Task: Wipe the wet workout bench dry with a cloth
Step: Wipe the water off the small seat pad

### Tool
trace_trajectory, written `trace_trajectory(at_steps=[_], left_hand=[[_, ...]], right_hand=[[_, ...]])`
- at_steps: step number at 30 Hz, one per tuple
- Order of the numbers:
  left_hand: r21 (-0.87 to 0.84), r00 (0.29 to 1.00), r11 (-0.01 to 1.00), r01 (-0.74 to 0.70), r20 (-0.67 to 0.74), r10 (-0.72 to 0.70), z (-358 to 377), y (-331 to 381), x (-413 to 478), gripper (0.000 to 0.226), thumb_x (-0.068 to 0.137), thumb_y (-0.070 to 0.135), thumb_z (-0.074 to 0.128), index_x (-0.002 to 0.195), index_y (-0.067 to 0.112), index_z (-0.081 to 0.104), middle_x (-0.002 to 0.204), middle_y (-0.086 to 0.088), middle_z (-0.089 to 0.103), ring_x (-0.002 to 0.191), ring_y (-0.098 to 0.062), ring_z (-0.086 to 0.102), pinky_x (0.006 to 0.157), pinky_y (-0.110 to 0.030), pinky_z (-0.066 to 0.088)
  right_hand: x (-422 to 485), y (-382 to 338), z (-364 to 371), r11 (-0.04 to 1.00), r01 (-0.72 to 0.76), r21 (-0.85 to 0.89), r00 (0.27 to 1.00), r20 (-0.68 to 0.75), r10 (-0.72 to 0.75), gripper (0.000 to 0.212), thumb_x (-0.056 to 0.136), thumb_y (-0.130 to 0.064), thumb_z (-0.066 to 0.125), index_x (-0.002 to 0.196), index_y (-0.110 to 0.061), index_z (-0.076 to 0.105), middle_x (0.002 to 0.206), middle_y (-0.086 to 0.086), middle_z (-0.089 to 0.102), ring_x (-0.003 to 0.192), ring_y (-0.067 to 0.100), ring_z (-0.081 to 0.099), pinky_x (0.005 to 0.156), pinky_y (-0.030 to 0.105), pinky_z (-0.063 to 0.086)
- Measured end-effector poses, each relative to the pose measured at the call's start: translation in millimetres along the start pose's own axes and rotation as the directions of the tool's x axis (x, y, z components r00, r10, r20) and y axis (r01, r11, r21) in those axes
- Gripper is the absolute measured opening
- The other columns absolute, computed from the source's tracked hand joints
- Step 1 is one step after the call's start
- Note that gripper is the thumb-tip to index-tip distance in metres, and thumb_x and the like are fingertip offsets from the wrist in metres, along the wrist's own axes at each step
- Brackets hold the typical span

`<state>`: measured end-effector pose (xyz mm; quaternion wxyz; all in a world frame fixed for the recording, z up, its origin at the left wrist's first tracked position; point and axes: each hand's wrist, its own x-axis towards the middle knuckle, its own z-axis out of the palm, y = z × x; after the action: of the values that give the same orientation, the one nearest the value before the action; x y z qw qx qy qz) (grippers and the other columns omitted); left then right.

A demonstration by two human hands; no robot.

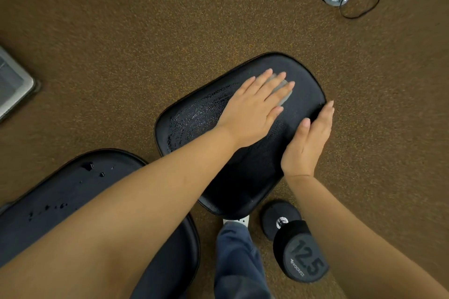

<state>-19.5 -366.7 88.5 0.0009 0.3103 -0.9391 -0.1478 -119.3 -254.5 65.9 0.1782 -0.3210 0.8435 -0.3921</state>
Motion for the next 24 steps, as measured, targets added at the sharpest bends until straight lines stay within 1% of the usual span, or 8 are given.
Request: trace_trajectory(at_steps=[3,6,9,12,16,19,21,24], left_hand=[[-0.022,1.000,1.000,-0.001,0.006,0.001,1.0,-0.4,-31.9,0.051,0.102,0.037,0.025,0.152,0.024,0.023,0.158,0.000,0.024,0.147,-0.021,0.017,0.117,-0.037,0.016],[-0.023,0.998,0.998,0.062,0.022,-0.061,0.6,-2.0,-76.9,0.051,0.102,0.037,0.030,0.151,0.025,0.025,0.158,0.002,0.025,0.147,-0.019,0.016,0.118,-0.037,0.018],[0.002,0.988,0.989,0.150,0.030,-0.150,-2.5,-12.6,-127.0,0.051,0.101,0.037,0.029,0.151,0.025,0.026,0.157,0.003,0.025,0.147,-0.018,0.017,0.118,-0.037,0.017],[-0.004,0.981,0.981,0.192,0.021,-0.192,-5.8,-30.9,-149.9,0.050,0.100,0.037,0.031,0.149,0.026,0.030,0.156,0.003,0.029,0.146,-0.019,0.020,0.116,-0.039,0.017],[-0.014,0.965,0.965,0.262,-0.013,-0.263,-6.4,-44.7,-129.9,0.050,0.100,0.036,0.032,0.149,0.024,0.031,0.155,0.000,0.030,0.145,-0.023,0.020,0.116,-0.039,0.014],[-0.024,0.943,0.945,0.327,-0.061,-0.328,-8.1,-48.2,-93.8,0.051,0.101,0.037,0.031,0.150,0.023,0.029,0.156,-0.002,0.029,0.146,-0.025,0.019,0.117,-0.040,0.012],[-0.016,0.955,0.957,0.289,-0.068,-0.289,-9.4,-46.7,-62.4,0.051,0.102,0.039,0.029,0.150,0.023,0.029,0.156,-0.002,0.030,0.145,-0.026,0.020,0.117,-0.040,0.012],[-0.013,0.985,0.986,0.169,-0.040,-0.169,-9.5,-35.8,-11.1,0.051,0.101,0.040,0.027,0.149,0.025,0.029,0.156,-0.001,0.030,0.145,-0.025,0.020,0.117,-0.040,0.012]], right_hand=[[-35.2,-0.8,6.0,1.000,-0.005,-0.011,1.000,0.001,0.005,0.070,0.099,-0.050,0.016,0.151,-0.004,0.000,0.160,0.011,-0.001,0.148,0.020,-0.005,0.119,0.029,-0.002],[-66.4,-2.5,11.0,1.000,-0.011,0.012,1.000,-0.008,0.011,0.072,0.099,-0.052,0.014,0.150,-0.004,0.000,0.160,0.012,-0.002,0.148,0.021,-0.005,0.120,0.032,-0.001],[-78.2,-3.6,13.8,0.999,-0.024,0.045,0.999,-0.029,0.026,0.067,0.100,-0.042,0.020,0.150,-0.002,0.002,0.160,0.013,-0.001,0.148,0.022,-0.004,0.120,0.034,0.001],[-76.6,-3.2,14.8,0.998,-0.023,0.054,0.999,-0.038,0.026,0.064,0.099,-0.036,0.021,0.150,-0.001,0.003,0.159,0.015,0.001,0.148,0.024,-0.002,0.120,0.037,0.003],[-75.7,-1.8,15.4,0.999,-0.005,0.054,0.999,-0.045,0.008,0.064,0.099,-0.034,0.022,0.149,0.001,0.004,0.159,0.016,0.002,0.148,0.026,-0.001,0.121,0.039,0.003],[-76.0,-1.1,15.8,0.999,0.008,0.048,0.999,-0.054,-0.005,0.067,0.101,-0.042,0.019,0.149,0.001,0.004,0.159,0.016,0.002,0.148,0.026,-0.001,0.120,0.039,0.004],[-75.4,0.0,16.5,0.999,0.022,0.045,0.998,-0.058,-0.019,0.069,0.101,-0.048,0.016,0.149,0.000,0.004,0.158,0.015,0.002,0.148,0.027,-0.001,0.120,0.041,0.005],[-74.8,1.3,16.6,0.999,0.023,0.041,0.998,-0.056,-0.021,0.069,0.100,-0.048,0.016,0.149,0.000,0.005,0.158,0.015,0.002,0.148,0.027,-0.001,0.120,0.039,0.004]])
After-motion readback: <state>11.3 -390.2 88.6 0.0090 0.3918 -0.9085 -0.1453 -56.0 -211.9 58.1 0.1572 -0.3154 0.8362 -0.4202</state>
